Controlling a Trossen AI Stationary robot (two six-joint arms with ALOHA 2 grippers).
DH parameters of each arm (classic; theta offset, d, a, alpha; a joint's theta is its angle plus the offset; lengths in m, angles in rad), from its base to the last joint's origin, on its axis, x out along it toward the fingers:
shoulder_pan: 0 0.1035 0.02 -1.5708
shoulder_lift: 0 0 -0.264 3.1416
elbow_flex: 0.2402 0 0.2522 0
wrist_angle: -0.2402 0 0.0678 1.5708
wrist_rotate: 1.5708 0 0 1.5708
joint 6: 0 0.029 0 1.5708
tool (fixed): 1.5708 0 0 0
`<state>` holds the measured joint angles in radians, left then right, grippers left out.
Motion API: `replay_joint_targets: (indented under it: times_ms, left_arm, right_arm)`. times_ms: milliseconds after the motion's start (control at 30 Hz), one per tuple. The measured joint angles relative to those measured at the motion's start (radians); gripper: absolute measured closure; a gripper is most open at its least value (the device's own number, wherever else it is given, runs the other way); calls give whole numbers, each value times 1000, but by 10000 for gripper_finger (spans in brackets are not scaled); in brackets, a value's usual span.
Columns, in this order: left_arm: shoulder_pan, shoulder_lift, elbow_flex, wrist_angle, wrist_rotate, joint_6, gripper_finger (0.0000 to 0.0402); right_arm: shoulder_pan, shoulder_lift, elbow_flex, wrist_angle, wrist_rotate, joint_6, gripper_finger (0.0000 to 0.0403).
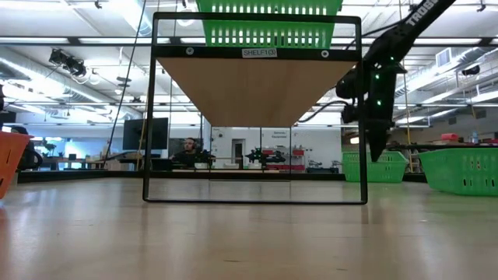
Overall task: Stack baskets on shelf by color
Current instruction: Stack the top green basket on top of the green basket on the shelf
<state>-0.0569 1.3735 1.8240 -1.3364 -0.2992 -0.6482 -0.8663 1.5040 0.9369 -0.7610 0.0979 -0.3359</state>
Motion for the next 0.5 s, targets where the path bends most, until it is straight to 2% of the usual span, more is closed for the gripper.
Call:
replay_joint_targets:
  times_ms: [133,267,400,500]
  left_arm:
    - [-23,0,0,0,-20,-25,269]
    - [-36,0,0,0,-23,-59,269]
    - [-49,0,0,0,-23,-93,269]
    - [-61,0,0,1,-23,-105,269]
  right_arm:
    - [-7,0,-54,62,36,-12,167]
    - [-10,0,-98,110,34,-23,183]
    - [-9,0,-135,140,46,-23,234]
    - [-9,0,-143,138,43,3,296]
